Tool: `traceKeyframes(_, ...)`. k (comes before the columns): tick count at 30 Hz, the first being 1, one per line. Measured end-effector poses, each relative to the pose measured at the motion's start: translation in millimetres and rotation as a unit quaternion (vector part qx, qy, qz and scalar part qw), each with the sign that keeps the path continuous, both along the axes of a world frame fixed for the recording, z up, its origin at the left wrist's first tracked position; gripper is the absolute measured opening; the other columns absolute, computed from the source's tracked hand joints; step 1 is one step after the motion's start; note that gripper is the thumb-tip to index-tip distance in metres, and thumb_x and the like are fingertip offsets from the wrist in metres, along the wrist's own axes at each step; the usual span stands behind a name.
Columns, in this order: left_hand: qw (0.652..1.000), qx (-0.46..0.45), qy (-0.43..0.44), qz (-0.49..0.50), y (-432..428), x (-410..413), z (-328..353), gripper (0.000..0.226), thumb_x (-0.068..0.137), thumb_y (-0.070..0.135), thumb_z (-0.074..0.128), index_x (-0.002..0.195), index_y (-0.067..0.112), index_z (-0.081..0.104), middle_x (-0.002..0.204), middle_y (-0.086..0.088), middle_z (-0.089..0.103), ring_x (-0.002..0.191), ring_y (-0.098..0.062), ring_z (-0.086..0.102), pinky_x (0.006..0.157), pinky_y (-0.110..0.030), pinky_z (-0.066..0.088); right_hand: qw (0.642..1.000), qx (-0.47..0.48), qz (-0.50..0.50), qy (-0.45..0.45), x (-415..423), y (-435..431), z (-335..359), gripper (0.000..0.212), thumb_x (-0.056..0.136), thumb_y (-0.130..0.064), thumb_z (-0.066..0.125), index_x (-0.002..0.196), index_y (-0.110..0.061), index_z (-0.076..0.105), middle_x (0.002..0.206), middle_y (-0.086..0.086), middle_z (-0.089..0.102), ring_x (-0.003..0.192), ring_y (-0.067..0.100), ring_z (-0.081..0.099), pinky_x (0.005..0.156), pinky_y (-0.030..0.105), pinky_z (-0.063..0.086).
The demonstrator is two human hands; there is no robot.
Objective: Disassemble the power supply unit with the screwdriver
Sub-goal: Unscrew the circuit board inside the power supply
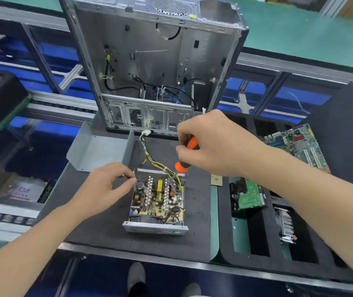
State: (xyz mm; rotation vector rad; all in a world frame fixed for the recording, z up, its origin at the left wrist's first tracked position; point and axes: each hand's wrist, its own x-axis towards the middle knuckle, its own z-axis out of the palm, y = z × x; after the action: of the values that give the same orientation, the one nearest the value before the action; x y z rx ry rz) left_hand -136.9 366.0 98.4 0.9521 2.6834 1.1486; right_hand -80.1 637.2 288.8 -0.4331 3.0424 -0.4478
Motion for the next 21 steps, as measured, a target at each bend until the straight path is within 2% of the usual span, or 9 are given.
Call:
traceKeyframes(3, 0.993, -0.079, 0.047, 0.078, -39.7, 0.8, -17.4, 0.010, 0.090, 0.015, 0.083, 0.088, 0.023, 0.077, 0.086, 0.015, 0.070, 0.084, -0.009, 0.063, 0.083, -0.035, 0.051, 1.000, -0.020, 0.005, 0.017, -16.8, -21.4, -6.9, 0.018, 0.092, -0.029, 0.064, 0.077, -0.018, 0.062, 0.064, -0.011, 0.055, 0.060, 0.006, 0.049, 0.056, 0.031, 0.040)
traceKeyframes(5, 0.987, -0.102, 0.062, 0.105, -56.0, 3.1, -32.3, 0.004, 0.087, 0.023, 0.079, 0.084, 0.020, 0.079, 0.083, 0.010, 0.070, 0.081, -0.017, 0.064, 0.081, -0.043, 0.050, 0.999, -0.025, 0.010, 0.024, -28.2, -36.7, -13.0, 0.016, 0.092, -0.029, 0.065, 0.079, -0.019, 0.062, 0.067, -0.010, 0.057, 0.065, 0.009, 0.052, 0.060, 0.033, 0.046)
traceKeyframes(6, 0.985, -0.106, 0.063, 0.118, -60.1, 4.0, -40.6, 0.008, 0.085, 0.027, 0.076, 0.084, 0.019, 0.079, 0.084, 0.009, 0.071, 0.082, -0.020, 0.065, 0.079, -0.044, 0.049, 0.999, -0.022, 0.013, 0.025, -33.1, -44.0, -16.5, 0.015, 0.091, -0.029, 0.065, 0.080, -0.019, 0.062, 0.071, -0.009, 0.058, 0.069, 0.011, 0.054, 0.064, 0.035, 0.050)
traceKeyframes(8, 0.981, -0.114, 0.069, 0.139, -64.8, 4.5, -57.7, 0.004, 0.083, 0.024, 0.080, 0.084, 0.020, 0.079, 0.086, 0.007, 0.069, 0.083, -0.024, 0.065, 0.079, -0.042, 0.045, 0.999, -0.017, 0.017, 0.023, -41.0, -56.9, -24.1, 0.013, 0.091, -0.029, 0.064, 0.081, -0.020, 0.061, 0.077, -0.010, 0.057, 0.077, 0.016, 0.056, 0.070, 0.040, 0.054)
traceKeyframes(11, 0.978, -0.108, 0.056, 0.172, -62.6, 4.2, -75.5, 0.018, 0.078, 0.014, 0.090, 0.084, 0.022, 0.074, 0.088, 0.007, 0.063, 0.084, -0.023, 0.060, 0.080, -0.036, 0.034, 1.000, -0.004, 0.023, 0.011, -47.6, -69.3, -34.5, 0.011, 0.091, -0.031, 0.063, 0.083, -0.023, 0.060, 0.082, -0.009, 0.054, 0.084, 0.019, 0.055, 0.074, 0.043, 0.054)
traceKeyframes(15, 0.978, -0.097, 0.041, 0.181, -63.9, 3.1, -75.4, 0.019, 0.077, 0.020, 0.088, 0.088, 0.023, 0.073, 0.090, 0.009, 0.059, 0.086, -0.020, 0.058, 0.084, -0.033, 0.032, 0.999, 0.015, 0.030, -0.005, -49.7, -75.4, -42.6, 0.013, 0.093, -0.032, 0.062, 0.084, -0.025, 0.058, 0.086, -0.009, 0.053, 0.083, 0.019, 0.056, 0.072, 0.046, 0.055)
traceKeyframes(17, 0.979, -0.087, 0.029, 0.184, -59.7, 7.1, -67.7, 0.018, 0.079, 0.028, 0.080, 0.094, 0.027, 0.069, 0.094, 0.013, 0.058, 0.091, -0.014, 0.055, 0.087, -0.030, 0.033, 0.999, 0.020, 0.024, -0.010, -49.5, -76.0, -44.4, 0.013, 0.094, -0.033, 0.062, 0.085, -0.026, 0.057, 0.086, -0.009, 0.052, 0.083, 0.018, 0.056, 0.072, 0.045, 0.055)
traceKeyframes(19, 0.987, -0.034, -0.029, 0.152, -45.2, 13.5, -56.7, 0.020, 0.081, 0.036, 0.070, 0.100, 0.036, 0.063, 0.098, 0.020, 0.056, 0.092, -0.004, 0.051, 0.087, -0.017, 0.034, 1.000, 0.026, 0.015, -0.006, -50.0, -75.5, -45.3, 0.012, 0.094, -0.032, 0.062, 0.085, -0.026, 0.057, 0.086, -0.009, 0.052, 0.082, 0.018, 0.056, 0.072, 0.044, 0.054)
traceKeyframes(21, 0.986, 0.039, -0.139, 0.083, -24.7, 18.5, -51.0, 0.029, 0.085, 0.039, 0.068, 0.112, 0.041, 0.059, 0.106, 0.023, 0.057, 0.097, -0.003, 0.055, 0.083, -0.009, 0.040, 1.000, 0.024, 0.005, -0.001, -50.4, -75.0, -44.8, 0.013, 0.094, -0.031, 0.063, 0.083, -0.027, 0.057, 0.084, -0.011, 0.052, 0.080, 0.015, 0.056, 0.071, 0.040, 0.053)
